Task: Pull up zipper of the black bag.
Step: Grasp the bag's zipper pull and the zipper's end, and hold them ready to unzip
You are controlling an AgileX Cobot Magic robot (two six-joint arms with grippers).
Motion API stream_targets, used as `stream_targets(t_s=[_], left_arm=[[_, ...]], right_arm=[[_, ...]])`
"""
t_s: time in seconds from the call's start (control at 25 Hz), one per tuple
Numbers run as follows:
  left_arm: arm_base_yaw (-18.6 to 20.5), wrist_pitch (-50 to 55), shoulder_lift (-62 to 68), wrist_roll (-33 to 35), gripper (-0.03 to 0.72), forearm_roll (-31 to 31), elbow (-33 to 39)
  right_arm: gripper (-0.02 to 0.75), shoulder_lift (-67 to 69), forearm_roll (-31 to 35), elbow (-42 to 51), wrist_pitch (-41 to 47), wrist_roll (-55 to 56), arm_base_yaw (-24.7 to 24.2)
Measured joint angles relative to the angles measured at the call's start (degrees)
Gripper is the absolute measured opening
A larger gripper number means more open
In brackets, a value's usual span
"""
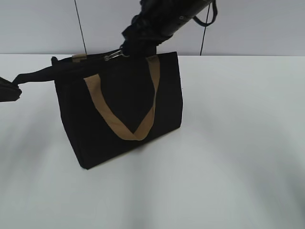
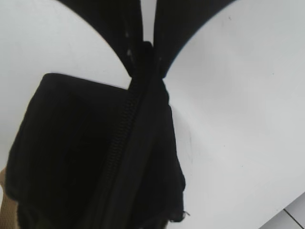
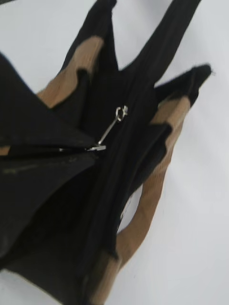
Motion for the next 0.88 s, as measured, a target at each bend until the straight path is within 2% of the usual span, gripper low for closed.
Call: stream_targets(t_s=[0.2, 0.36, 0.68, 0.76, 0.8, 0.88], left_arm=[[0.0, 0.0, 0.0, -0.1, 0.023, 0.2, 0.0], [0.0, -0.2, 0.0, -0.1, 0.023, -0.2, 0.0], [-0.1, -0.2, 0.0, -0.1, 0.023, -1.0, 0.0], [0.0, -0.2, 0.0, -0.1, 0.042, -2.3, 0.0], [0.1, -0.2, 0.0, -0.1, 0.075, -3.3, 0.0], [0.2, -0.3, 0.0, -0.3, 0.197, -6.0, 0.0]], right_arm=[[-0.015, -0.1, -1.8, 0.0, 0.3, 0.1, -6.3], [-0.015, -0.1, -0.9, 0.0, 1.7, 0.1, -10.5], [-0.004, -0.1, 1.3, 0.0, 3.8, 0.2, -12.0], [0.060, -0.3, 0.6, 0.0, 3.9, 0.2, -12.2], [0.105, -0.5, -0.6, 0.0, 3.8, 0.1, -12.6], [0.245, -1.1, -1.4, 0.0, 3.7, 0.1, -13.3]])
